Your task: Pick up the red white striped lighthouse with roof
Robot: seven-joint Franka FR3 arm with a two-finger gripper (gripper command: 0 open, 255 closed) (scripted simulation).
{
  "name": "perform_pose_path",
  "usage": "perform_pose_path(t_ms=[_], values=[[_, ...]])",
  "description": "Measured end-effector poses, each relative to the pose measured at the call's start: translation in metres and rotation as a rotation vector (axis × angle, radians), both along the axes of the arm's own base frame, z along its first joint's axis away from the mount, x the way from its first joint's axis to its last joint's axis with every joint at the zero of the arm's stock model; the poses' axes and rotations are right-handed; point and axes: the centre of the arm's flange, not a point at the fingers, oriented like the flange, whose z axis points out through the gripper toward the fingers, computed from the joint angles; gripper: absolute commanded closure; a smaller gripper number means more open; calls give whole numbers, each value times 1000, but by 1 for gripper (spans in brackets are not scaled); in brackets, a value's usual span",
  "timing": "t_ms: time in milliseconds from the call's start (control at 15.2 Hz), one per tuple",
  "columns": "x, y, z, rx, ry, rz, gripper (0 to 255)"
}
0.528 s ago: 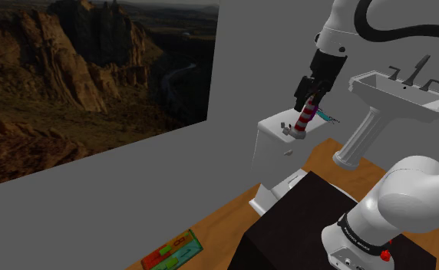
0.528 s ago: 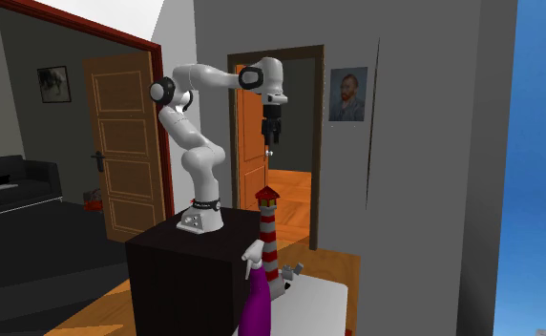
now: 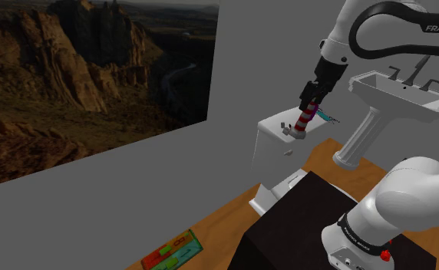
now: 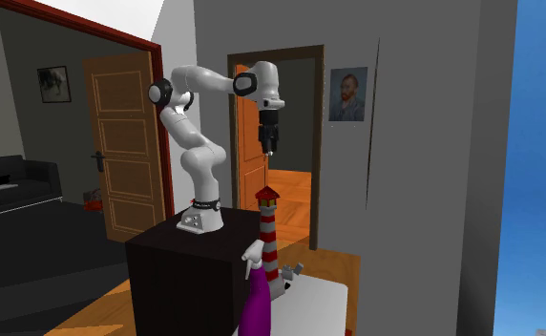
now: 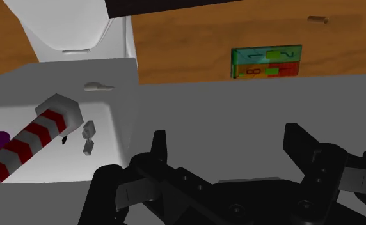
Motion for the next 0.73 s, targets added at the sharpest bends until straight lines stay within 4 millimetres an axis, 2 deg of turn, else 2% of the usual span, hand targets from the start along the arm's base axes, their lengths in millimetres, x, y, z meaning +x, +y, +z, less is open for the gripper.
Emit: perform_pose_path(t_ms=[396, 726], values=[[2, -63, -23, -63, -63, 25, 0], [13, -119, -40, -116, -117, 46, 0]])
